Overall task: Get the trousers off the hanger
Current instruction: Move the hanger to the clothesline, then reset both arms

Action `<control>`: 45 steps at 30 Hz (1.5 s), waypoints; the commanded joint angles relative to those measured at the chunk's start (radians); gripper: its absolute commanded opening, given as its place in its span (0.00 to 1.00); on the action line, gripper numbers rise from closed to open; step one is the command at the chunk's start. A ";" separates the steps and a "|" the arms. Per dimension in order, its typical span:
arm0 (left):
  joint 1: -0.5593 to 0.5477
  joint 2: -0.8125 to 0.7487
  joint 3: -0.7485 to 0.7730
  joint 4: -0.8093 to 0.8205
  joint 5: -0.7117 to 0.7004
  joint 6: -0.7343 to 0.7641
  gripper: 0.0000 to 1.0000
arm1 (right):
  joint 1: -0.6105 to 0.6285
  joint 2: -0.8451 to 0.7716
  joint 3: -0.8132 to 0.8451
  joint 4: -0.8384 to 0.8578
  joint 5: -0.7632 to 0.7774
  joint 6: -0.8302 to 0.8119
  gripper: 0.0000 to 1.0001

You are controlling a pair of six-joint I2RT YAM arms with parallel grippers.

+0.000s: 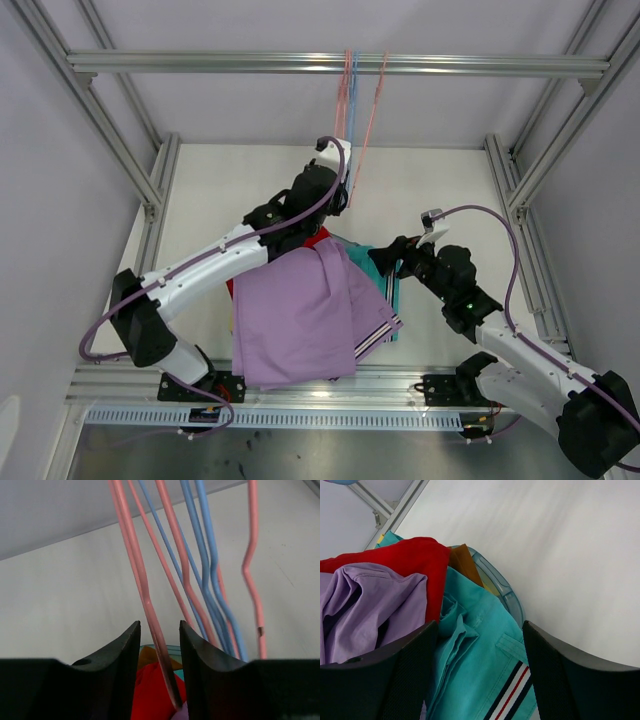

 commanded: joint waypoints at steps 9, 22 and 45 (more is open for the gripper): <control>-0.024 -0.174 -0.021 -0.113 -0.175 -0.001 0.64 | -0.005 -0.028 -0.004 -0.005 0.008 0.011 0.74; -0.024 -0.461 -0.188 -0.199 -0.051 -0.064 0.82 | 0.000 -0.077 -0.007 -0.093 0.040 0.015 0.76; -0.076 -0.719 -0.859 -0.259 0.132 -0.638 0.65 | 0.003 0.191 0.002 0.036 0.050 0.048 0.76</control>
